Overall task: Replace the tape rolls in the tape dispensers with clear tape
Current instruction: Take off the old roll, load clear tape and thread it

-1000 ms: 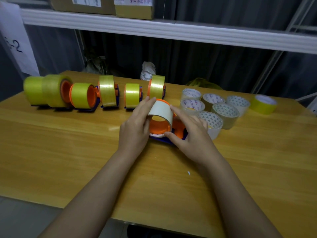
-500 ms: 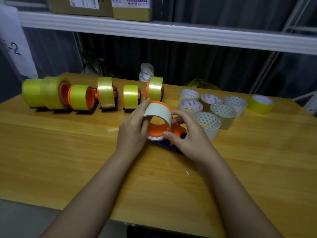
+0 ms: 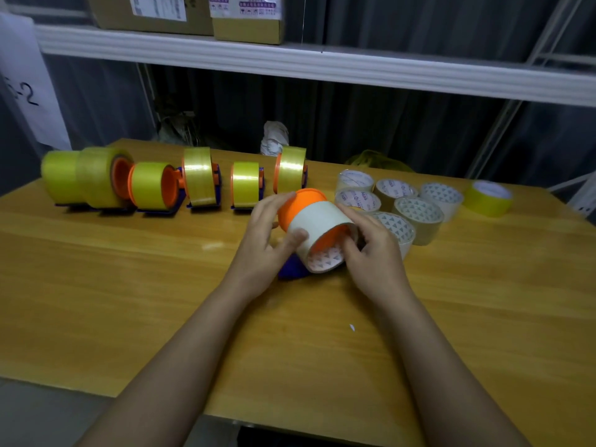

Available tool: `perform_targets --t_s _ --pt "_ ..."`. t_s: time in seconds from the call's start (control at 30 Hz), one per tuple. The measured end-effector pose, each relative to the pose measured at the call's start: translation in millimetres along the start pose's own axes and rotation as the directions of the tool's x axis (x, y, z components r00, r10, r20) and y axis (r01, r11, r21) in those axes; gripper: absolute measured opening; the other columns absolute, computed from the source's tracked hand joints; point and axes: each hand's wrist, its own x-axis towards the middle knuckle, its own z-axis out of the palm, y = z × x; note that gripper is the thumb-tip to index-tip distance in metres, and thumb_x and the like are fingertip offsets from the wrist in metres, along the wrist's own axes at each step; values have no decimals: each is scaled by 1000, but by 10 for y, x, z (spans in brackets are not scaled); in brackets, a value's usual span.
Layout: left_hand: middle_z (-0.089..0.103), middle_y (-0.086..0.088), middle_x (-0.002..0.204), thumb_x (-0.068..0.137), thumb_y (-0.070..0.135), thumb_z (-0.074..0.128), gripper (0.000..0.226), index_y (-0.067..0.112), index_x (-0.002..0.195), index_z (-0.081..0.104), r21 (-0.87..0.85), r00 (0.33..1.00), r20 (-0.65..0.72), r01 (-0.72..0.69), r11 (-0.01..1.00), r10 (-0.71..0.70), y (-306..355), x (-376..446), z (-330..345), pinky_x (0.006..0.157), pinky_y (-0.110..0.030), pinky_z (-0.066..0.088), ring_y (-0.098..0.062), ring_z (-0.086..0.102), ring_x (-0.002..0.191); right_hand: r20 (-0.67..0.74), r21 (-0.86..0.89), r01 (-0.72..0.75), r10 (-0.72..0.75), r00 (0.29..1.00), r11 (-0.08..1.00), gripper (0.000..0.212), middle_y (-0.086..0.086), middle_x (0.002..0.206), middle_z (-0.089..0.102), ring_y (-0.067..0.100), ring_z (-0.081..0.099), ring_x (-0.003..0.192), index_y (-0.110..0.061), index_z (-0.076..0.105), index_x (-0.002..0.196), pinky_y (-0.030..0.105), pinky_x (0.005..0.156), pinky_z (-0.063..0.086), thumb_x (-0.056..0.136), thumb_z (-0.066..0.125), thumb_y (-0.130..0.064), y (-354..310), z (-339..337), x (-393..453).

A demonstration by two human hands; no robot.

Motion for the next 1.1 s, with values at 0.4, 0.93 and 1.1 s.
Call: perform_targets --t_s 0.4,0.93,1.1 --pt "70 0 93 94 35 50 22 21 100 64 -447 931 -14 321 835 -366 87 58 -7 78 -33 52 -14 65 87 -77 307 -26 52 996 951 34 -23 100 67 0 63 103 -41 66 99 23 89 53 92 61 -8 -44 -35 19" --pt "61 2 97 90 45 53 23 25 103 56 -421 953 -143 185 888 -266 303 106 -85 75 -24 50 -8 60 86 -600 423 -3 282 748 906 15 -1 103 69 2 62 94 -15 68 104 2 73 43 98 55 -14 170 -476 175" --pt "57 6 90 96 32 46 8 27 98 52 -278 984 -157 41 960 -88 709 240 9 67 -14 45 9 55 72 -576 346 -102 297 761 933 23 -4 106 66 7 60 100 -9 68 115 1 75 43 97 56 -15 337 -564 255"
